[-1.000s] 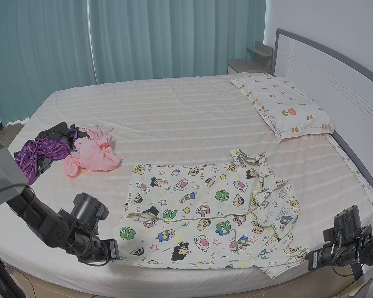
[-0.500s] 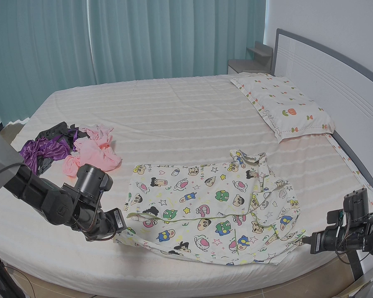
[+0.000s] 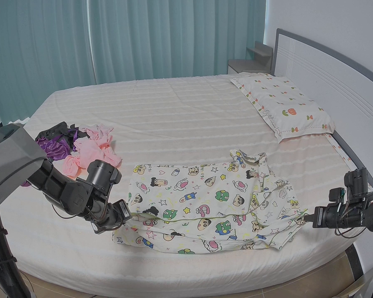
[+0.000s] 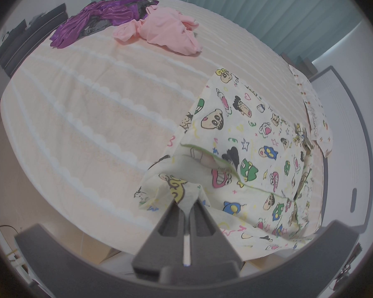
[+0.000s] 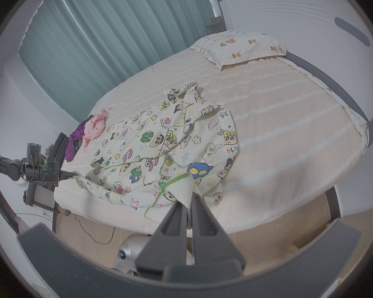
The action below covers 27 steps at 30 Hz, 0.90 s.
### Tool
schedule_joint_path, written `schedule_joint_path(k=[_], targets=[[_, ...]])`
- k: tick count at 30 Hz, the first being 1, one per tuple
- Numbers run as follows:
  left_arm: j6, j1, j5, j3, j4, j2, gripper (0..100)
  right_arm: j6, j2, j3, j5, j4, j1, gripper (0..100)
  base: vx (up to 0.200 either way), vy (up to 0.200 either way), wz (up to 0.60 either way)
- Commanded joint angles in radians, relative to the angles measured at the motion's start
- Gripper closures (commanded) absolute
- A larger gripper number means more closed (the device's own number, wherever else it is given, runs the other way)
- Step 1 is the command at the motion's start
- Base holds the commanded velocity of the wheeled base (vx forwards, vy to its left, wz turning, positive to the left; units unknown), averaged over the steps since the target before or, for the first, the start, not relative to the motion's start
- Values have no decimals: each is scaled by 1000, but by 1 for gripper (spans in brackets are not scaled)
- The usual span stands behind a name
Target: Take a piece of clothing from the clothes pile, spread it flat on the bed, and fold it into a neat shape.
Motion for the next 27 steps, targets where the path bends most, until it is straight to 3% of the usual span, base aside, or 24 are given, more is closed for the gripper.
schedule_joint_path(k=[1,18,27], targets=[[-25,6,1,-58,-1,57,100,13,81,-49,3,-7,-19,100,0,0,0],[-89,63,12,-169,-31,164,100,122,220,-225,3,-26,-17,100,0,0,0],[-92,58,12,-213,-47,220,100,173,308,-273,2,-131,-8,100,0,0,0]])
